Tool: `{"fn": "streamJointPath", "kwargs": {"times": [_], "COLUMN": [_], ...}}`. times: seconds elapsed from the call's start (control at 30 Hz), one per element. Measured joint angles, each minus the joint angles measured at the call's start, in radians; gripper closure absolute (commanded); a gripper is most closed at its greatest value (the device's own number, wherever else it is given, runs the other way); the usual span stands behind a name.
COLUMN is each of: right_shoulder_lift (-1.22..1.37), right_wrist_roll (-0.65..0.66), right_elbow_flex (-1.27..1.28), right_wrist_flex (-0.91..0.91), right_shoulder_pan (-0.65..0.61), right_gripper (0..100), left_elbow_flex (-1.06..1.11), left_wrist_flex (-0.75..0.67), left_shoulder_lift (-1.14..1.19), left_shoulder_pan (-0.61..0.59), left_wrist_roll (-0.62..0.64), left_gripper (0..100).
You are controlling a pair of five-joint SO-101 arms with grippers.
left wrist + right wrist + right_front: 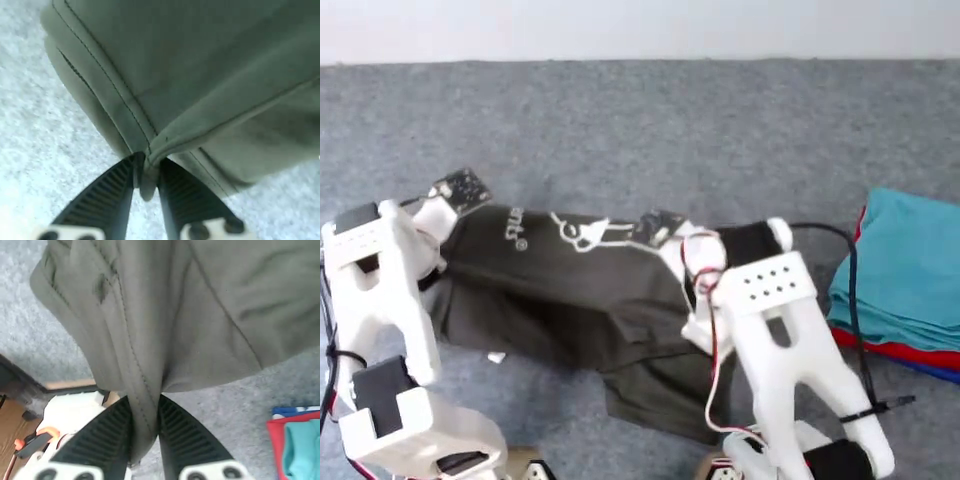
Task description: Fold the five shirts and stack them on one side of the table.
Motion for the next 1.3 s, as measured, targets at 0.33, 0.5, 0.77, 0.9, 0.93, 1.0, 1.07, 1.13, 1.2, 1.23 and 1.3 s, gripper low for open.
{"fn": "streamJointPath", "kwargs": {"times": [0.33, 0.5, 0.77, 0.9, 0.93, 1.0, 1.07, 1.13, 1.2, 1.23, 1.3], "right_shoulder_lift": [-0.176, -0.226, -0.236, -0.241, -0.242, -0.241, -0.242, -0.242, -0.244, -0.244, -0.244], "right_wrist_roll": [-0.002, -0.002, 0.0, 0.038, 0.057, 0.091, 0.12, 0.157, 0.199, 0.215, 0.235], "right_elbow_flex": [0.169, 0.186, 0.186, 0.192, 0.206, 0.222, 0.236, 0.265, 0.299, 0.307, 0.311], "right_wrist_flex": [0.0, 0.0, 0.0, 0.0, 0.0, 0.0, 0.0, 0.0, 0.0, 0.0, 0.0], "right_shoulder_pan": [-0.044, -0.147, -0.215, -0.215, -0.215, -0.215, -0.215, -0.215, -0.215, -0.215, -0.215], "right_gripper": [98.9, 98.9, 98.9, 98.9, 98.9, 98.9, 98.9, 98.9, 98.9, 98.9, 98.9], "left_elbow_flex": [-0.002, -0.002, -0.002, -0.002, -0.002, -0.002, -0.002, -0.002, -0.002, -0.002, -0.002], "left_wrist_flex": [0.104, 0.129, 0.198, 0.249, 0.253, 0.253, 0.253, 0.253, 0.253, 0.253, 0.259], "left_shoulder_lift": [-0.015, -0.015, -0.015, -0.015, -0.015, -0.015, -0.015, -0.015, -0.015, -0.015, -0.015], "left_shoulder_pan": [-0.009, -0.009, -0.009, -0.014, -0.021, -0.038, -0.06, -0.092, -0.124, -0.14, -0.157], "left_wrist_roll": [-0.094, -0.104, -0.164, -0.189, -0.192, -0.195, -0.201, -0.229, -0.255, -0.261, -0.267], "left_gripper": [99, 99, 99, 99, 99, 99, 99, 99, 99, 99, 98]}}
